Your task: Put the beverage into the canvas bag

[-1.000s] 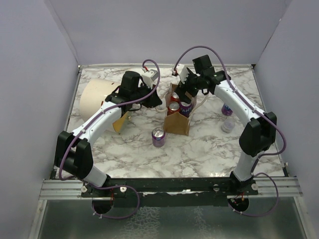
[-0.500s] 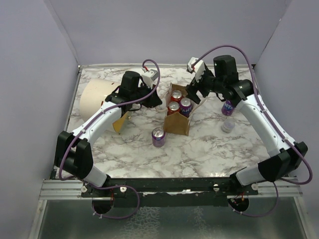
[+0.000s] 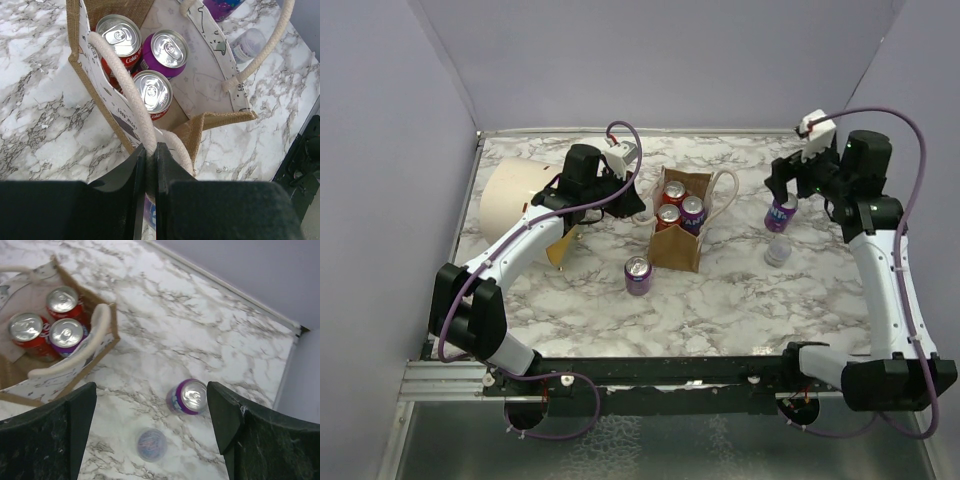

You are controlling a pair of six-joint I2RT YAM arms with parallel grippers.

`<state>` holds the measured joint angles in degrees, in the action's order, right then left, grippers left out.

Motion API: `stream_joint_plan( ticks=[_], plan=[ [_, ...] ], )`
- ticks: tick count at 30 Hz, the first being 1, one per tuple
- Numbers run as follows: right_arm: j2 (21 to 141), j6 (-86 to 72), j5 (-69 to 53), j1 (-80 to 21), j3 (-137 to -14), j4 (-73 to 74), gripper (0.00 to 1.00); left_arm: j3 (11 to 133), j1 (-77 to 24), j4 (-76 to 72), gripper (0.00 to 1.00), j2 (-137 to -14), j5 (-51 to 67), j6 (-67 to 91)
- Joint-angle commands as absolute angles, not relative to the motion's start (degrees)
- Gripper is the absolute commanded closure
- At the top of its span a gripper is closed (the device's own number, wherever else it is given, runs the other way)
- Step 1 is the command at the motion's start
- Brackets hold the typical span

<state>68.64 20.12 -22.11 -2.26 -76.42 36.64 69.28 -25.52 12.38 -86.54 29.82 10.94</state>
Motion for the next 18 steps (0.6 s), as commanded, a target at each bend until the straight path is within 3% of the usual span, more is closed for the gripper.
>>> stream_joint_plan(
  ticks=[1, 6, 18],
  plan=[
    [65.66, 14.85, -18.01, 5.20, -73.93, 30.58, 0.08, 69.10, -25.75, 11.31, 1.00, -84.12, 32.72, 10.53],
    [71.29, 14.28, -16.20, 9.99, -73.85, 30.58, 0.07, 69.15, -25.75, 11.31, 1.00, -84.02, 33.02, 10.72],
    [88.09, 17.71, -15.78, 10.28, -74.09, 28.85, 0.01, 69.30, -25.84, 10.96, 1.00, -84.31, 33.90, 11.41]
  ],
)
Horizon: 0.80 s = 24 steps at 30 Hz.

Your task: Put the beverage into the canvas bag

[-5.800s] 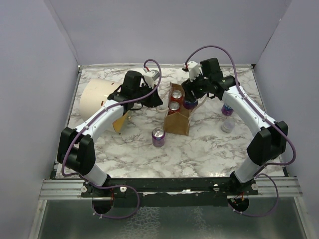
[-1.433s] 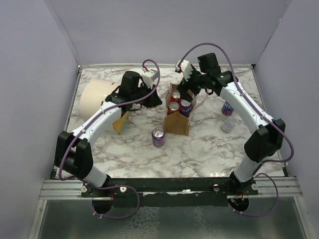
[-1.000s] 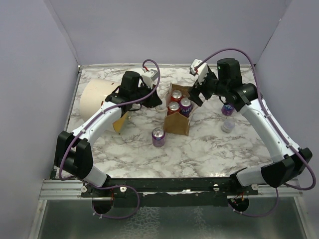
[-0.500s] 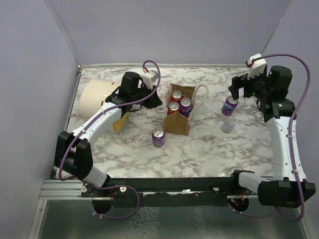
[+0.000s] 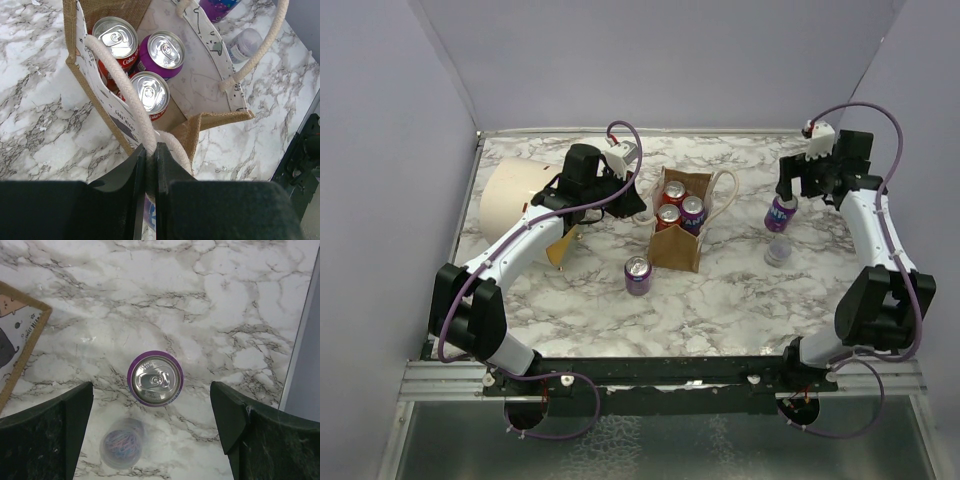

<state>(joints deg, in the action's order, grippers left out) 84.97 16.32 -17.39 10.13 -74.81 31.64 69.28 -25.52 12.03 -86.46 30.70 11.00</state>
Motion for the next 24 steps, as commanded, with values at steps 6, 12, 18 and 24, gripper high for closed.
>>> stream_joint_plan(
  ticks=[6, 12, 18, 24],
  plan=[
    [94.14, 18.61, -15.56, 10.28, -73.72, 27.70, 0.00, 69.41, -25.86, 10.91, 1.00, -84.22, 33.88, 11.34],
    [98.04, 19.14, -16.15, 10.28, -72.30, 27.18, 0.02, 69.30, -25.84, 10.96, 1.00, -84.15, 33.57, 11.06],
    [98.68, 19.41, -17.32, 10.28, -71.43, 27.32, 0.13, 69.28, -25.84, 10.95, 1.00, -84.21, 33.64, 10.99],
    [98.72, 19.33, -17.74, 10.28, -71.78, 27.60, 0.25, 69.30, -25.86, 10.97, 1.00, -84.03, 33.66, 11.07]
  ],
)
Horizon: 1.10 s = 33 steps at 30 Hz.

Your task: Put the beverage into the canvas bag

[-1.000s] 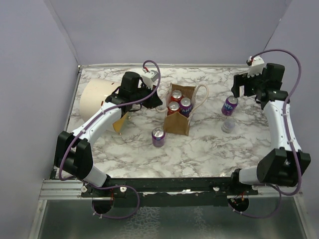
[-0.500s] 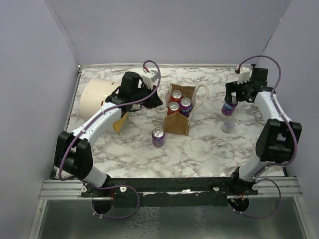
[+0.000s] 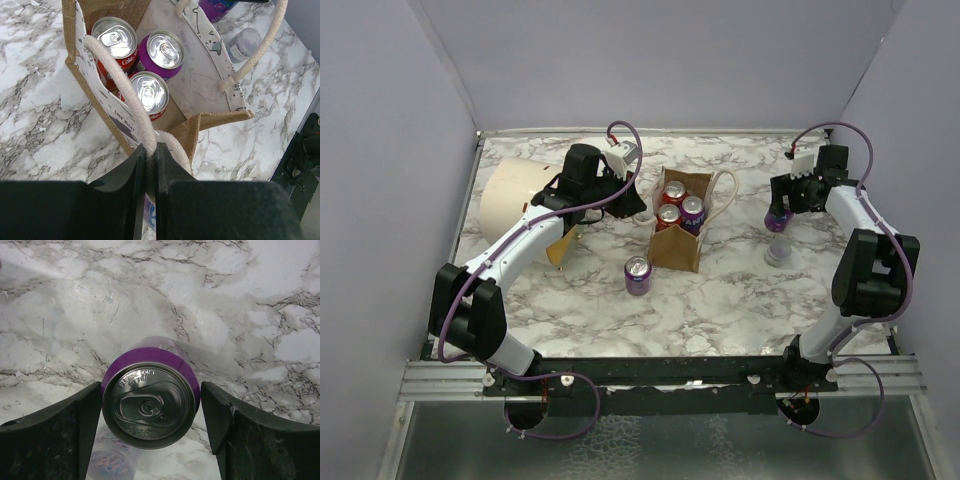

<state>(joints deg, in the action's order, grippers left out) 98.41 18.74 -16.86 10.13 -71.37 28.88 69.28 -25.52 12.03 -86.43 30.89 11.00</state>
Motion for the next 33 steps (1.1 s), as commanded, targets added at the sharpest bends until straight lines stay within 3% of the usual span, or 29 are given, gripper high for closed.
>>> stream_joint_plan(
  ticks=[1, 10, 24, 27, 33],
  plan=[
    [98.65, 19.34, -17.82, 10.28, -71.88, 27.64, 0.27, 69.27, -25.85, 10.96, 1.00, -84.08, 33.68, 11.05],
    [95.72, 20.84, -20.88, 10.28, -74.67, 30.76, 0.55, 69.33, -25.84, 10.99, 1.00, -83.97, 33.67, 11.00],
    [79.78, 17.52, -32.25, 6.19, -89.38, 38.13, 0.94, 68.93, -25.84, 11.14, 0.96, -83.38, 32.74, 10.65],
    [77.79, 16.27, -36.27, 4.00, -92.37, 38.12, 0.98, 69.09, -25.84, 11.26, 0.94, -83.08, 32.36, 9.68],
    [77.02, 15.47, -44.18, -1.60, -94.83, 37.70, 0.99, 70.21, -25.84, 12.15, 0.89, -82.79, 31.86, 7.78]
  ],
)
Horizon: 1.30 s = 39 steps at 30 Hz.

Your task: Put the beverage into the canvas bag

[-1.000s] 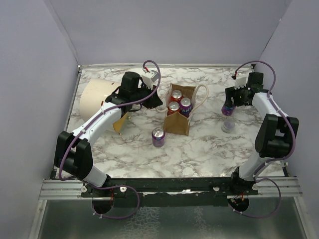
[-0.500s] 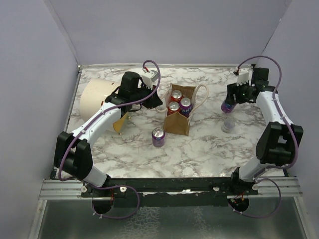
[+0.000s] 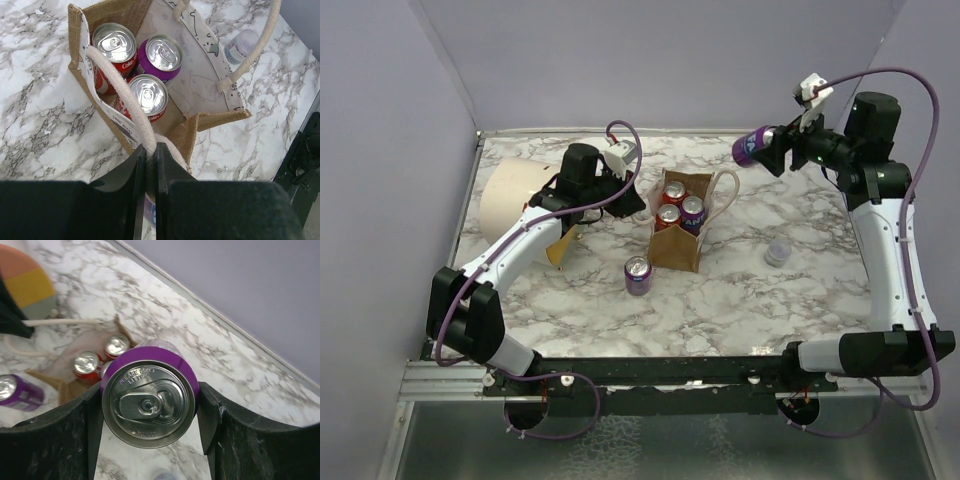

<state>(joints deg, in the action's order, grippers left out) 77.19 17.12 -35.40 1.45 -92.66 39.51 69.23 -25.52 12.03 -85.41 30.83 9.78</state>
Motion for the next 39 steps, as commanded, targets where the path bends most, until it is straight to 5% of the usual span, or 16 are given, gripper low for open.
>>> stream_joint_plan(
  ticks=[1, 6, 11, 16, 24, 39],
  plan=[
    [77.38, 15.50, -44.95, -2.67, -95.06, 37.78, 0.99, 70.63, -25.84, 12.58, 0.87, -82.94, 31.71, 7.49],
    [80.43, 15.92, -45.62, -7.75, -95.76, 38.31, 0.99, 73.41, -25.84, 15.02, 0.76, -83.04, 29.66, 4.80],
    [83.57, 16.34, -45.45, -10.77, -94.72, 37.97, 0.99, 75.74, -25.86, 15.79, 0.50, -81.34, 26.30, 1.59],
    [86.14, 14.89, -46.74, -11.51, -93.64, 36.96, 0.99, 78.17, -25.84, 16.15, 0.34, -78.74, 29.51, -2.72],
    [89.07, 12.71, -45.98, -11.76, -93.93, 36.43, 0.99, 84.22, -30.10, 27.36, 0.32, -80.85, 41.54, -17.68],
    [90.42, 10.70, -46.22, -11.78, -91.43, 36.41, 0.99, 85.08, -38.09, 31.45, 0.32, -91.99, 32.35, -34.06]
  ],
)
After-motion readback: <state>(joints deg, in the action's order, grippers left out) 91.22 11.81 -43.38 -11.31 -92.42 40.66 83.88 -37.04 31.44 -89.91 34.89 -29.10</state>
